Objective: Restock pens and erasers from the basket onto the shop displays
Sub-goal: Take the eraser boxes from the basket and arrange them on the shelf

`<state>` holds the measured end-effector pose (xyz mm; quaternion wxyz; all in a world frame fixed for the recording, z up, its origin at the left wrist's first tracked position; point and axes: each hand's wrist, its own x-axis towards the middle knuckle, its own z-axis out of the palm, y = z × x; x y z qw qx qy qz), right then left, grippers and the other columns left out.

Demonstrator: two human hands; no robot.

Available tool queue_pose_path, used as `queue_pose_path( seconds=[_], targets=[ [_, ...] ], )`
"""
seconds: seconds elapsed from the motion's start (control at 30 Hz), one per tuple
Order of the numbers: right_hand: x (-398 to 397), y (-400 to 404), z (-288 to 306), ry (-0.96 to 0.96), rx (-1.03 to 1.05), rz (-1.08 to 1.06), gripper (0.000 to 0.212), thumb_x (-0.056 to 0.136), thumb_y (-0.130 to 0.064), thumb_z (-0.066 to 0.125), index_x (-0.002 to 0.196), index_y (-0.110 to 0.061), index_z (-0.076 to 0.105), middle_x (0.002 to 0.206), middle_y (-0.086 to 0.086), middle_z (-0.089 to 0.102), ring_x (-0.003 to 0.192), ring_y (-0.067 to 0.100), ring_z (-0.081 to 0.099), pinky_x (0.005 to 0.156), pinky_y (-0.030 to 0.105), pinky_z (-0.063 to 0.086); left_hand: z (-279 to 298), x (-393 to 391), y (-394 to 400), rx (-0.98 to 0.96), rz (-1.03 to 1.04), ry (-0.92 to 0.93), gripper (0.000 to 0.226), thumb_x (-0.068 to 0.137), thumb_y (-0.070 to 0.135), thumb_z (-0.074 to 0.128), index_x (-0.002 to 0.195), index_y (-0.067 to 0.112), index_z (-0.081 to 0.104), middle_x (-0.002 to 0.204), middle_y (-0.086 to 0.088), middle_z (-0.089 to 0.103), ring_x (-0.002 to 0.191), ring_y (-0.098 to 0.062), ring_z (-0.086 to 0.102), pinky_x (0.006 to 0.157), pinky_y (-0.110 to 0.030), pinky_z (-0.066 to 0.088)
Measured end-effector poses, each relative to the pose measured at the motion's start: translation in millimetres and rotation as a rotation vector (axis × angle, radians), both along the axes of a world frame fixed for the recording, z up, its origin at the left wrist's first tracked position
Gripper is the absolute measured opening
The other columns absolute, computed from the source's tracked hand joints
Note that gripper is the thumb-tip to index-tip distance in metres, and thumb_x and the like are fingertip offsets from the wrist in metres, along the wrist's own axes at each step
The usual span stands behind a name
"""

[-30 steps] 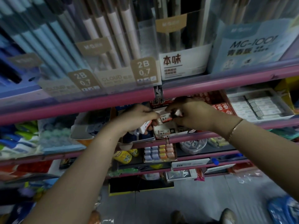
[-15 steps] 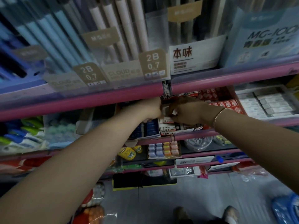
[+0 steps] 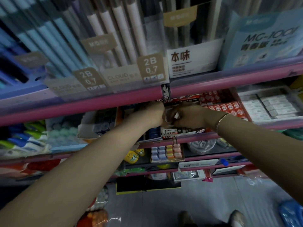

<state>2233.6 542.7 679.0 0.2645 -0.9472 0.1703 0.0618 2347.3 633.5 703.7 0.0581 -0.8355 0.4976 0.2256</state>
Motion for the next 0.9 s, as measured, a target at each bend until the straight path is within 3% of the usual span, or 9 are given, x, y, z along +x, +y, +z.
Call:
queue_pose_path(
  seconds=[0.27, 0.33, 0.43, 0.5, 0.57, 0.67, 0.73, 0.83, 0.9],
  targets=[
    [5, 2, -4, -0.032, -0.04, -0.123, 0.033, 0.088, -0.032, 0.059, 0.122, -0.033, 0.061, 0.129, 0.002, 0.058, 0.115, 0.021, 0.054, 0.095, 0.026, 0.044, 0, -1, 4, -0.136, 0.021, -0.03, 0.036, 0.09, 0.023, 0.061, 0.062, 0.019, 0.039, 0.065, 0.002, 0.04, 0.055, -0.009, 0.038, 0.045, -0.024, 0.024],
    [6, 4, -6, 0.028, -0.119, -0.088, 0.038, 0.09, -0.033, 0.054, 0.128, -0.032, 0.054, 0.132, 0.003, 0.055, 0.117, 0.024, 0.053, 0.096, 0.03, 0.045, -1, 3, 12, -0.275, 0.135, 0.177, 0.027, 0.091, 0.027, 0.059, 0.07, 0.013, 0.053, 0.064, 0.0, 0.047, 0.055, -0.011, 0.045, 0.045, -0.023, 0.032],
    [4, 10, -9, 0.0, -0.204, -0.066, 0.037, 0.09, -0.025, 0.052, 0.127, -0.028, 0.053, 0.127, 0.004, 0.058, 0.112, 0.026, 0.057, 0.089, 0.029, 0.048, -2, 3, 28, -0.483, 0.588, 0.626, 0.032, 0.09, 0.047, 0.057, 0.105, 0.019, 0.064, 0.078, -0.001, 0.063, 0.065, -0.016, 0.06, 0.054, -0.025, 0.047],
    [1, 12, -5, -0.081, -0.185, -0.116, 0.029, 0.09, -0.024, 0.054, 0.118, -0.022, 0.061, 0.123, 0.005, 0.059, 0.109, 0.025, 0.058, 0.085, 0.026, 0.048, -6, 1, 38, -0.542, 0.853, 1.019, 0.031, 0.09, 0.044, 0.058, 0.1, 0.015, 0.066, 0.081, -0.003, 0.065, 0.064, -0.015, 0.062, 0.054, -0.025, 0.047],
    [-4, 13, 4, -0.22, 0.108, -0.313, 0.018, 0.085, -0.019, 0.063, 0.102, -0.019, 0.069, 0.112, 0.005, 0.066, 0.099, 0.022, 0.062, 0.077, 0.021, 0.047, -10, -6, 42, -0.647, 1.001, 1.399, 0.029, 0.096, 0.031, 0.053, 0.104, 0.007, 0.065, 0.082, -0.005, 0.062, 0.062, -0.014, 0.06, 0.053, -0.024, 0.048],
    [-16, 23, 20, -0.315, 0.79, -0.457, 0.011, 0.08, -0.017, 0.071, 0.09, -0.015, 0.069, 0.09, 0.013, 0.072, 0.072, 0.024, 0.067, 0.07, 0.036, 0.05, -13, -18, 40, -0.923, 1.153, 1.596, 0.023, 0.099, 0.02, 0.047, 0.11, 0.005, 0.061, 0.088, -0.007, 0.065, 0.073, -0.017, 0.063, 0.062, -0.028, 0.053],
    [-22, 34, 24, -0.308, 0.868, -0.385, 0.014, 0.082, -0.019, 0.07, 0.094, -0.012, 0.068, 0.089, 0.022, 0.07, 0.07, 0.033, 0.068, 0.069, 0.048, 0.053, -13, -26, 36, -1.042, 1.143, 1.64, 0.025, 0.099, 0.02, 0.046, 0.113, 0.004, 0.06, 0.096, -0.011, 0.066, 0.081, -0.021, 0.065, 0.069, -0.03, 0.054],
    [-23, 43, 25, -0.424, 0.912, -0.405, 0.006, 0.083, -0.016, 0.07, 0.087, -0.013, 0.067, 0.072, 0.007, 0.072, 0.071, 0.022, 0.07, 0.061, 0.03, 0.057, -13, -36, 33, -1.095, 1.136, 1.65, 0.035, 0.098, 0.024, 0.048, 0.127, 0.004, 0.054, 0.112, -0.016, 0.06, 0.094, -0.028, 0.062, 0.077, -0.037, 0.05],
    [-22, 43, 23, -0.467, 0.947, -0.491, 0.011, 0.085, -0.021, 0.068, 0.09, -0.011, 0.068, 0.075, 0.01, 0.072, 0.063, 0.023, 0.068, 0.055, 0.029, 0.053, -13, -41, 32, -1.127, 1.1, 1.593, 0.027, 0.097, 0.024, 0.05, 0.119, 0.009, 0.055, 0.111, -0.015, 0.06, 0.092, -0.026, 0.063, 0.07, -0.036, 0.053]
  ],
)
